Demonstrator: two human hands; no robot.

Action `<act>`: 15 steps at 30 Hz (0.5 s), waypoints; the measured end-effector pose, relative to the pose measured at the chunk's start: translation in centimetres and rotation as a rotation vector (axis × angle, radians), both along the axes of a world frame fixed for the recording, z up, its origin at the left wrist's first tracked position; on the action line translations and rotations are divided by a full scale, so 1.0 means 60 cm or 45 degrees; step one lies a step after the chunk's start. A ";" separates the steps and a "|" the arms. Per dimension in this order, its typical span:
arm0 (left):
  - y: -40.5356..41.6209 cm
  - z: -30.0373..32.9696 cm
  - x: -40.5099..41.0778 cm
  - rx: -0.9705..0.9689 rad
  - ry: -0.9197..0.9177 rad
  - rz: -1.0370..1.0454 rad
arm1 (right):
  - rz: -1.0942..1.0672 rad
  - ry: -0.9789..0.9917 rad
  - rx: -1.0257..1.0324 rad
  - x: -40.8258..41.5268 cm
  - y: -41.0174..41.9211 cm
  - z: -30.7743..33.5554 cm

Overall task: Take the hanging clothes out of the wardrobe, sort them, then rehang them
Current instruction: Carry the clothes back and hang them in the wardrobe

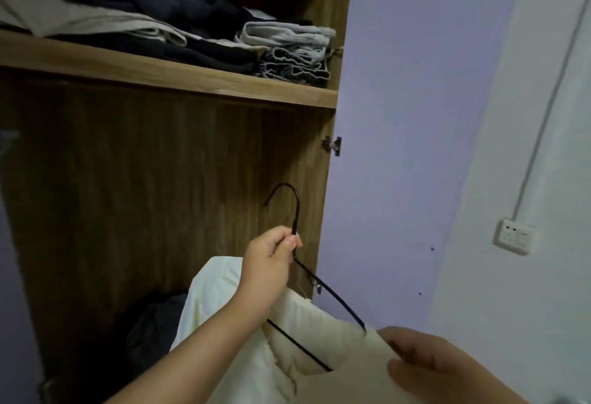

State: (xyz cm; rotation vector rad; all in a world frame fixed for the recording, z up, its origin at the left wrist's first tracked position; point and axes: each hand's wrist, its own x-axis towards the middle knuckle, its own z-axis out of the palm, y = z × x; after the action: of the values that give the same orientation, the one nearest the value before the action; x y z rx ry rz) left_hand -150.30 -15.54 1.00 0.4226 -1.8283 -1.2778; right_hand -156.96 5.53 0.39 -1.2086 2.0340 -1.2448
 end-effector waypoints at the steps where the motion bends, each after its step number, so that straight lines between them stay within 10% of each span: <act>1: -0.007 -0.001 -0.004 0.028 0.008 -0.004 | 0.037 -0.034 0.006 -0.005 -0.011 -0.001; 12: -0.110 -0.001 0.007 -0.071 -0.183 0.247 | 0.267 -0.175 -0.379 -0.035 -0.187 -0.016; 15: -0.157 -0.008 0.031 -0.191 -0.317 0.429 | -0.478 -0.225 -0.987 0.004 -0.271 0.018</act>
State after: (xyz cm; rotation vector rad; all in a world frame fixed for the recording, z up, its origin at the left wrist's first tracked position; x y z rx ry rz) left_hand -148.41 -24.95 0.51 0.7976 -1.9407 -0.8828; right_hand -156.69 -10.72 1.45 -0.9630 1.7299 -2.3722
